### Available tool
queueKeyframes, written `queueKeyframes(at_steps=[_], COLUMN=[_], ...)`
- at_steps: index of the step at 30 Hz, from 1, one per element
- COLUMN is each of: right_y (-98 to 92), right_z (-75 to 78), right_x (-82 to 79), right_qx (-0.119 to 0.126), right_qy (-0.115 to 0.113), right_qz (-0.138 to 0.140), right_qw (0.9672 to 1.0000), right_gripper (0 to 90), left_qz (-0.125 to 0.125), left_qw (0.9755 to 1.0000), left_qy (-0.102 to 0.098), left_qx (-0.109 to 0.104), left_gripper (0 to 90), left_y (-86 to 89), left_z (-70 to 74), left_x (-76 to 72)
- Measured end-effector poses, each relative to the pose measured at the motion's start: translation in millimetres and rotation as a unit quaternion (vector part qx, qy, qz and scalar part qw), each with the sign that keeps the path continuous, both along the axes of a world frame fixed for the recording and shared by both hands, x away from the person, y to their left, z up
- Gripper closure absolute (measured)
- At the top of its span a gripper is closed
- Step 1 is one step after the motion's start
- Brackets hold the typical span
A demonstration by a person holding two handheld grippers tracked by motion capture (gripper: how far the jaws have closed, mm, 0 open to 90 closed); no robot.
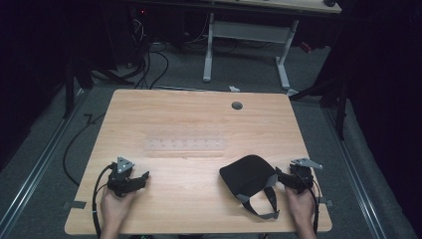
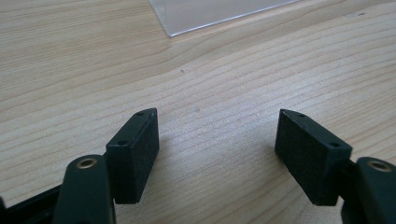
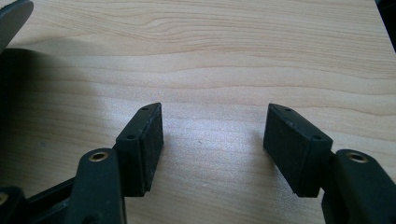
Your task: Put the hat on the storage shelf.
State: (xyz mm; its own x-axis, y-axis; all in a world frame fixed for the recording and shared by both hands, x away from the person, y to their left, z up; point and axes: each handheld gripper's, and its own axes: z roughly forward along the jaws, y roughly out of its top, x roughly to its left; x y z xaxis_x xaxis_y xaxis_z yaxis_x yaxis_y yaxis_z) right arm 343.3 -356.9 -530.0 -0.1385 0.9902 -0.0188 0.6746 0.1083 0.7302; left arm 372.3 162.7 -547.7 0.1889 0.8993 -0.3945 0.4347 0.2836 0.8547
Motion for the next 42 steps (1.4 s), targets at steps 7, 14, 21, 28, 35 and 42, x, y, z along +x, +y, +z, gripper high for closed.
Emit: queueKeyframes(at_steps=[7, 14, 21, 28, 35, 42], right_y=[1.0, 0.7, -1.7, -4.7, -7.9, -11.2], right_z=[0.3, 0.2, 0.3, 6.8, 16.8, 22.9], right_x=[-0.5, -0.8, -0.5, -6.1, -19.1, -32.1], right_qx=[-0.001, 0.003, 0.004, 0.029, 0.035, 0.048], right_qy=[0.001, 0.000, -0.002, 0.010, -0.018, -0.032], right_qz=[-0.004, -0.006, -0.001, -0.007, -0.001, 0.008], right_qw=[1.0000, 1.0000, 1.0000, 0.9995, 0.9992, 0.9983], right_gripper=[38.6, 38.6, 41.2, 47.4, 52.1, 54.6], left_qz=[0.002, 0.003, 0.004, 0.004, 0.004, 0.005], left_qw=[1.0000, 1.0000, 1.0000, 1.0000, 1.0000, 1.0000], left_qy=[0.000, 0.000, 0.000, 0.000, 0.000, 0.000], left_qx=[0.000, 0.000, -0.001, -0.001, -0.001, -0.002], left_gripper=[30.8, 30.8, 30.8, 30.7, 30.8, 30.7], left_y=[-0.1, -0.2, -0.3, -0.3, -0.3, -0.4], left_z=[0.0, 0.0, 0.1, 0.1, 0.1, 0.1], left_x=[-0.2, -0.4, -0.5, -0.5, -0.5, -0.6])
